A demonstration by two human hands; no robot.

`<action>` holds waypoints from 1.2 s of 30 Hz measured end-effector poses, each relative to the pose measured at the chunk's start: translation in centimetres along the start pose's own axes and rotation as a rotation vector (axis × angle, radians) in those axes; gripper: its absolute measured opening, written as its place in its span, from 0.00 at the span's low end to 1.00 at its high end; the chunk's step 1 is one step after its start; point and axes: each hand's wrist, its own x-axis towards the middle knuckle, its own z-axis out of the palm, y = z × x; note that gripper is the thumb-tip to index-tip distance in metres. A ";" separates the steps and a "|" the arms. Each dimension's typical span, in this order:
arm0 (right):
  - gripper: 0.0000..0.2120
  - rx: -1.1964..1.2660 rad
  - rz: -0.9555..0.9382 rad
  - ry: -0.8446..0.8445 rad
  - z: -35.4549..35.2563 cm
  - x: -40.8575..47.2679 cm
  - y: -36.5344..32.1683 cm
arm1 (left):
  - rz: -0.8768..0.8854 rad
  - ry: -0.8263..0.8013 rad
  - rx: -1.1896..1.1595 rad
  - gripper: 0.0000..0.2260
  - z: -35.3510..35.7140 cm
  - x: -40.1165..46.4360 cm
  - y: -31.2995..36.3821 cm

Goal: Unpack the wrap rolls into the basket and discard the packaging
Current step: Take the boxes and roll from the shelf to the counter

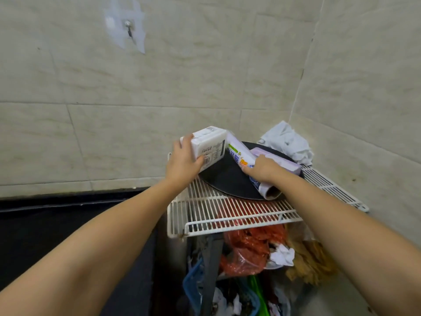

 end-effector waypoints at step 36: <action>0.36 -0.074 -0.285 -0.482 39.2 -18.9 -27.4 | -0.672 0.125 0.251 0.36 -20.5 -31.0 -32.5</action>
